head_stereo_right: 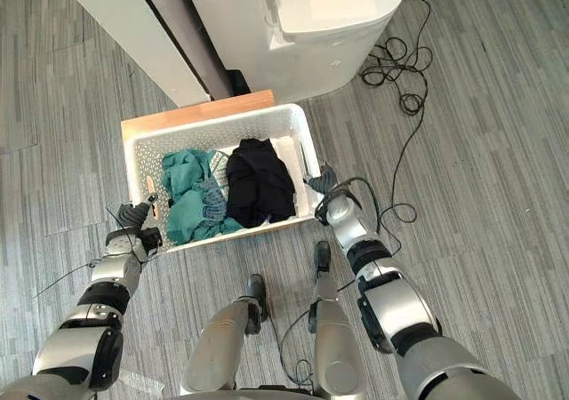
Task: Pick up the laundry basket with both hands and put the clothes into the washing machine.
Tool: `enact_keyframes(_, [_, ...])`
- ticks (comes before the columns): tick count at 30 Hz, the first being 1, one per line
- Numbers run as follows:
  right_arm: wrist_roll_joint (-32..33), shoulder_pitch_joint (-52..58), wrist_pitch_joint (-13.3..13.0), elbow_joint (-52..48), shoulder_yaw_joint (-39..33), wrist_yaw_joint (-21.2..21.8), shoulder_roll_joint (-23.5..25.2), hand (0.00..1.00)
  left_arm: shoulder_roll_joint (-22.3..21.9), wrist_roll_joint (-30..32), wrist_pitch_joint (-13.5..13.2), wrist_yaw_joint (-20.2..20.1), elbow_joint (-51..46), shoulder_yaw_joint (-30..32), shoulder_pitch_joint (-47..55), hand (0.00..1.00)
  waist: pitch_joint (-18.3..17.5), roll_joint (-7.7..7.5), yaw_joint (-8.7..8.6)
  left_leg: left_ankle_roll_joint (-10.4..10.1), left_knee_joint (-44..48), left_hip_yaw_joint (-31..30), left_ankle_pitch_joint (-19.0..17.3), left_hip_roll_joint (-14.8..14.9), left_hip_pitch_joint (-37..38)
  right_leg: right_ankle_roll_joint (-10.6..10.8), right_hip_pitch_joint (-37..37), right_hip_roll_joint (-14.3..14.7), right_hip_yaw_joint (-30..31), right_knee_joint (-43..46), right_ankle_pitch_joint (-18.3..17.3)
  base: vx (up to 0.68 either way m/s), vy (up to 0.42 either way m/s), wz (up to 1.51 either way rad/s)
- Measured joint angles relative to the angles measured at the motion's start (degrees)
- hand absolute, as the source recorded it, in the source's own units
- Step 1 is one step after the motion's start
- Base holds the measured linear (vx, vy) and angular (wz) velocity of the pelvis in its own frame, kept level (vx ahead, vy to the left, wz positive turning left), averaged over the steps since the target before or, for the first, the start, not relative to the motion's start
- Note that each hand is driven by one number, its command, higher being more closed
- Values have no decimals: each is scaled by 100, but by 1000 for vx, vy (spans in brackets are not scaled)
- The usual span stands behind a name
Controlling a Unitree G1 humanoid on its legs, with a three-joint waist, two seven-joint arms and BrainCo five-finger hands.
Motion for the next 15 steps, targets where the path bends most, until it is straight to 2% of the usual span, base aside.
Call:
enact_keyframes(5, [3,1261,33,-1281,-1,167,-54,100,-11,176,1,-289,-325,8,721,100,-108,-3,-119,-31,-258,42,-6,31,395,4,261,67,24,-6,-40,54,20,-6])
enact_keyframes(6, [3,1625,46,-1641,-43,212,-87,100,-64,214,-2,-375,-395,16,893,100,-242,6,-120,-31,-340,81,-6,35,484,1,292,82,61,-6,-72,77,41,-19])
enact_keyframes(8, [3,2238,48,-2233,-241,294,-91,100,-200,289,-12,-463,-616,20,1202,100,-547,5,-132,-33,-481,163,-7,47,620,12,327,119,104,-7,-101,80,39,-21])
enact_keyframes(11, [3,2894,39,-2922,-631,317,-87,100,-470,338,-68,-559,-1137,20,1525,100,-705,3,-244,-43,-598,176,-13,66,918,41,559,157,150,-7,-176,48,36,-8])
enact_keyframes(12, [4,3168,-18,-3138,-857,337,-77,100,-651,387,-103,-620,-1347,20,1690,100,-918,0,-278,-43,-680,211,-13,65,971,40,560,166,185,-8,-204,18,21,-11])
enact_keyframes(15, [6,3535,-173,-3499,-1239,375,-71,100,-997,395,-164,-645,-1725,17,1921,100,-1077,-3,-351,-65,-764,298,-28,104,1222,1,735,213,231,-8,-281,35,7,-16])
